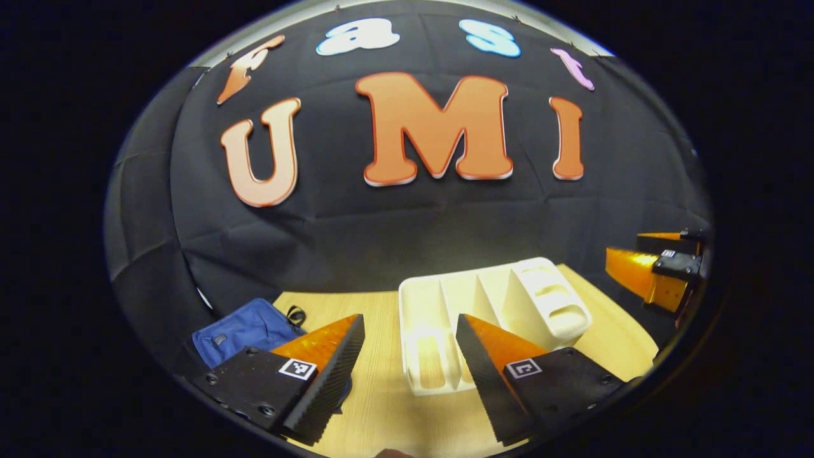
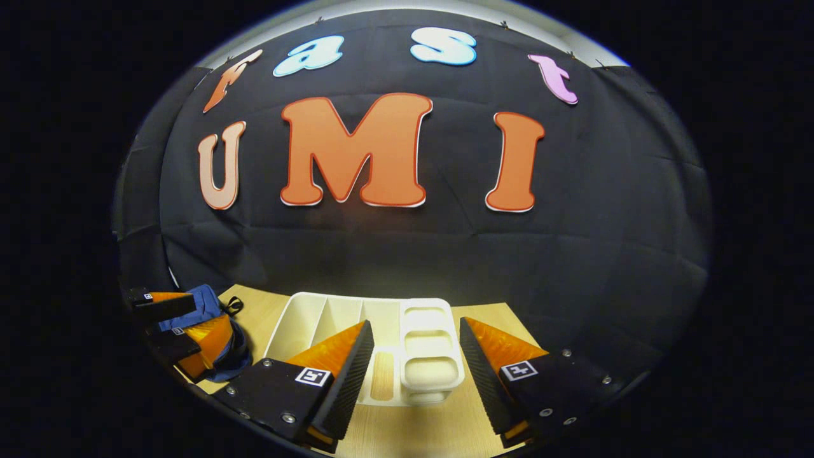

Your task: Open the schoolbag, grab two books from the bookshelf and put them into the schoolbag.

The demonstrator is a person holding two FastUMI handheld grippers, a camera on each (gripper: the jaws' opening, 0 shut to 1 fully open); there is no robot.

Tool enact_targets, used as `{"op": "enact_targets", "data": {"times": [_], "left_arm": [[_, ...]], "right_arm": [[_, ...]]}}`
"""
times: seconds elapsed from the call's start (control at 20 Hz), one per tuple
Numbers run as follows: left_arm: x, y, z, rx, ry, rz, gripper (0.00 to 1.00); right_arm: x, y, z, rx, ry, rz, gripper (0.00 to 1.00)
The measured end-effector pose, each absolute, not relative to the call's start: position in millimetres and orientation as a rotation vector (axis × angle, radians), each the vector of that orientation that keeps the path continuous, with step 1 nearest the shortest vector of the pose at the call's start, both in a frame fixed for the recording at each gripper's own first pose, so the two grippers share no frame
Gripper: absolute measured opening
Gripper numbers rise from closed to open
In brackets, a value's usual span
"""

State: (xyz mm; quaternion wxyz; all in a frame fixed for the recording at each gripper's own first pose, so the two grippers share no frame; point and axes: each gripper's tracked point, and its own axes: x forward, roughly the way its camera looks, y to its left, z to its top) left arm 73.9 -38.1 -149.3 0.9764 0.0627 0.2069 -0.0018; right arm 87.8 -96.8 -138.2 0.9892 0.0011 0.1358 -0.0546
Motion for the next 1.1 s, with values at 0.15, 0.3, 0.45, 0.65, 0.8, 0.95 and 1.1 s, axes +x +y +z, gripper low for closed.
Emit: {"op": "enact_targets", "data": {"times": [0.15,0.3,0.45,0.65,0.8,0.95,1.1], "left_arm": [[73,-54,-99,0.099,0.235,-0.011,0.91],[63,-58,-74,0.092,0.144,0.013,0.9],[60,-66,-67,0.064,0.113,-0.006,0.92],[56,-63,-62,0.045,0.091,0.015,0.9],[55,-58,-60,0.033,0.09,0.027,0.92],[55,-57,-59,0.031,0.091,0.037,0.92],[51,-52,-53,0.034,0.071,0.055,0.9]], "right_arm": [[86,-101,-119,-0.002,0.206,-0.118,0.82],[83,-103,-104,-0.015,0.145,-0.134,0.82],[78,-98,-103,0.003,0.135,-0.127,0.82],[74,-91,-108,0.011,0.129,-0.118,0.82],[71,-83,-111,0.004,0.131,-0.1,0.82],[71,-75,-115,0.003,0.137,-0.082,0.82],[72,-70,-115,-0.01,0.136,-0.071,0.82]]}}
